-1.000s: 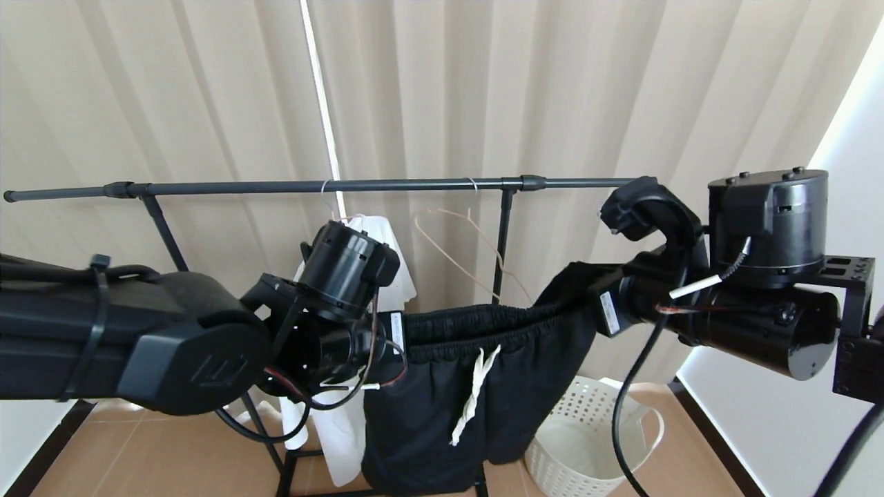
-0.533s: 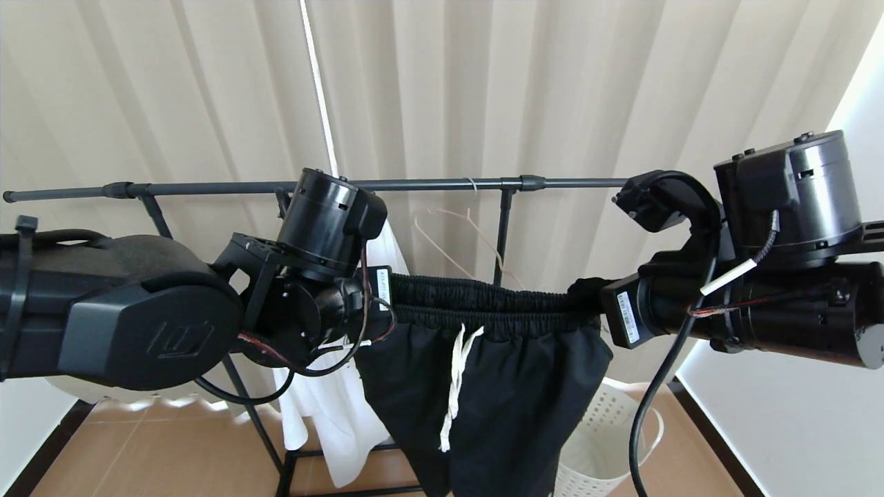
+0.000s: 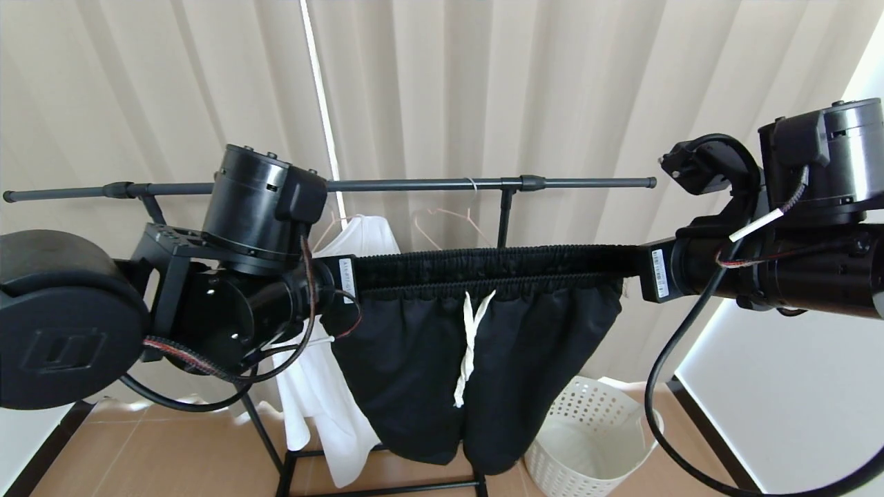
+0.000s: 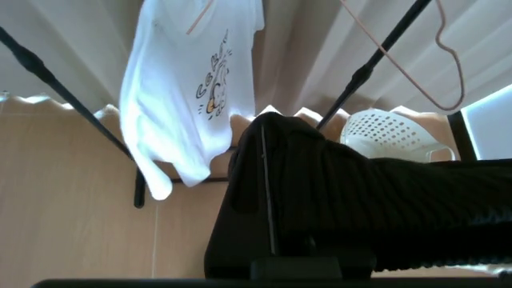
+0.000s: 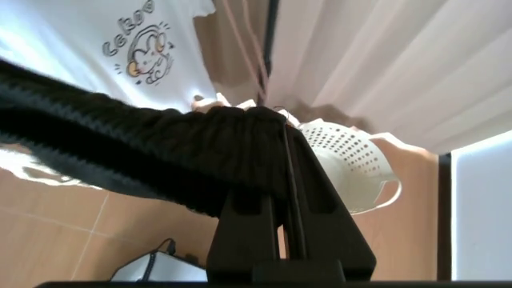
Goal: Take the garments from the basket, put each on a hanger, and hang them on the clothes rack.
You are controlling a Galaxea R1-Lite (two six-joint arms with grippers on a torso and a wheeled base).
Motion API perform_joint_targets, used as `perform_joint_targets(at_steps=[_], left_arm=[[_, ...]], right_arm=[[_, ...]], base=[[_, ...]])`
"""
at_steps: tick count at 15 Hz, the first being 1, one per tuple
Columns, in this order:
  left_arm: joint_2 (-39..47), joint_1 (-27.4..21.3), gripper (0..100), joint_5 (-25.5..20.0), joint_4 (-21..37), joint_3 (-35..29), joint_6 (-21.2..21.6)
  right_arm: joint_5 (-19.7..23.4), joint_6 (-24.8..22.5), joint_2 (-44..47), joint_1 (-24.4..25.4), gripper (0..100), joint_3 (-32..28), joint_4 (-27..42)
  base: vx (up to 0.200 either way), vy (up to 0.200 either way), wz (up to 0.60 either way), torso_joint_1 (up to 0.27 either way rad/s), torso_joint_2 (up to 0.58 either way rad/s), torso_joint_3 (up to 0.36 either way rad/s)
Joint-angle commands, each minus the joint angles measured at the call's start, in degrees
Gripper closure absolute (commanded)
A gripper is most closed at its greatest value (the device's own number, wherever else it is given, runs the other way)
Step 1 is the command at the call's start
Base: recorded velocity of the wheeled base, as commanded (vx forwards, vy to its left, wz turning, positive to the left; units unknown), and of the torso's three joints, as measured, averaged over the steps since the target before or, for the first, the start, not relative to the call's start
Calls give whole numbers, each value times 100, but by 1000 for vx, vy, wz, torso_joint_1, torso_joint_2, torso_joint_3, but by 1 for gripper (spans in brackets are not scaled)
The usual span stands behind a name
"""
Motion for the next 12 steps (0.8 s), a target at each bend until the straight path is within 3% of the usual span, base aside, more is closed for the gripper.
perform_joint_targets(at_steps=[1,4,6,9,12], left_arm=[[-375,179,100,12,6,244,7],[-603,425,100,-14,-12,578,34],[-559,390,100,-32,-21,464,113],[-181,311,100,-67,-144,60,324],[531,311,100,-102,-153,-828,429]], right_arm=[[1,-78,37,-376,100,-64,-12],[265,-174,90,-578,100,-125,-29],[265,-183,81,-569,100,-99,-20],[265,-183,11,-516,100,33,6],[238,-403,-385,-77,100,411,41]], base=[[0,0,0,0,0,0],[0,0,0,0,0,0],[0,0,0,0,0,0],[0,0,0,0,0,0],[0,0,0,0,0,0]])
